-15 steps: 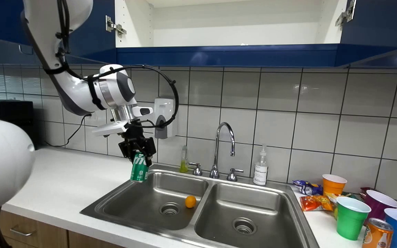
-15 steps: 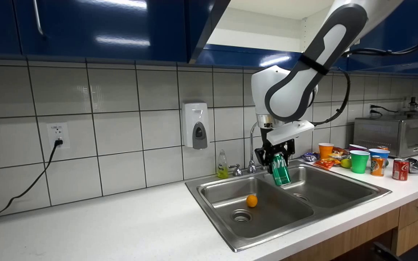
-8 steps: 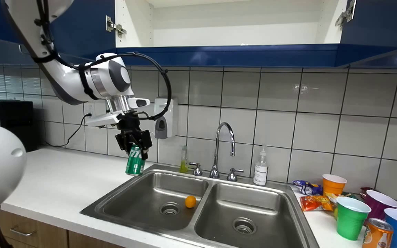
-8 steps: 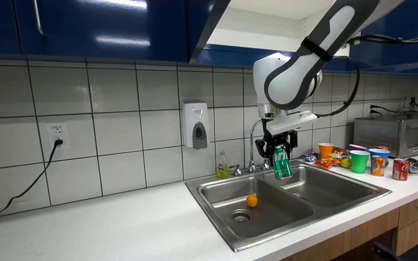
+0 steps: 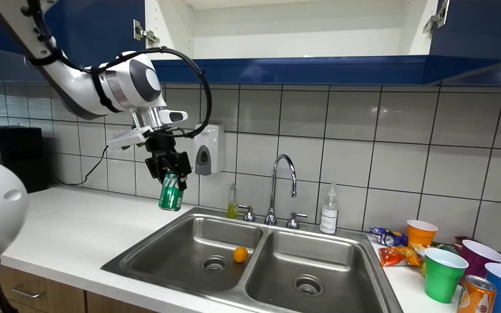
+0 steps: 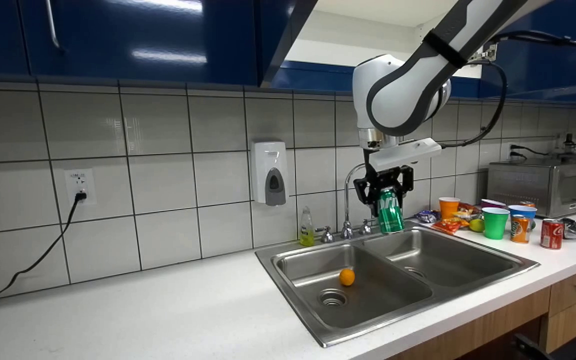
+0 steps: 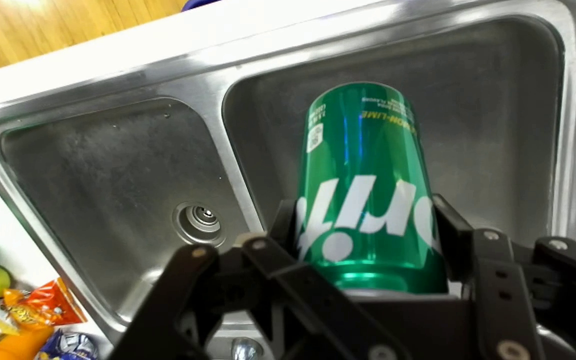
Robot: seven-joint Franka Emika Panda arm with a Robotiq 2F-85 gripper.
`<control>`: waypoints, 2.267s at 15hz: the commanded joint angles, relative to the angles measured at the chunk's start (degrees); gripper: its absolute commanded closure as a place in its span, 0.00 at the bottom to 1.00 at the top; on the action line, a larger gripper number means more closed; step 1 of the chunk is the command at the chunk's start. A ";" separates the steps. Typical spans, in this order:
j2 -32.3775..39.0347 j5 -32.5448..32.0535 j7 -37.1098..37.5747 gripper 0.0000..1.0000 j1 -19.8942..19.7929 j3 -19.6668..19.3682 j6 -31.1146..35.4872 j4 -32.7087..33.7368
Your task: Pick up the can from the sink and put it in the cabinet
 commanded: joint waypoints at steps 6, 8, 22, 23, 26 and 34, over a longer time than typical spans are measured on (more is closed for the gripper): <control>-7.07 3.83 -3.16 0.60 -2.18 3.51 -4.87 -0.23; -8.33 4.28 -3.57 0.60 -2.23 3.84 -6.00 -0.18; -14.61 3.49 -6.12 0.60 -3.83 4.61 -11.90 2.69; -14.75 3.35 -6.39 0.60 -4.06 4.64 -12.09 3.09; -14.94 3.11 -7.07 0.60 -4.64 4.73 -12.78 4.45; -14.80 3.08 -8.33 0.60 -5.52 4.87 -13.75 8.03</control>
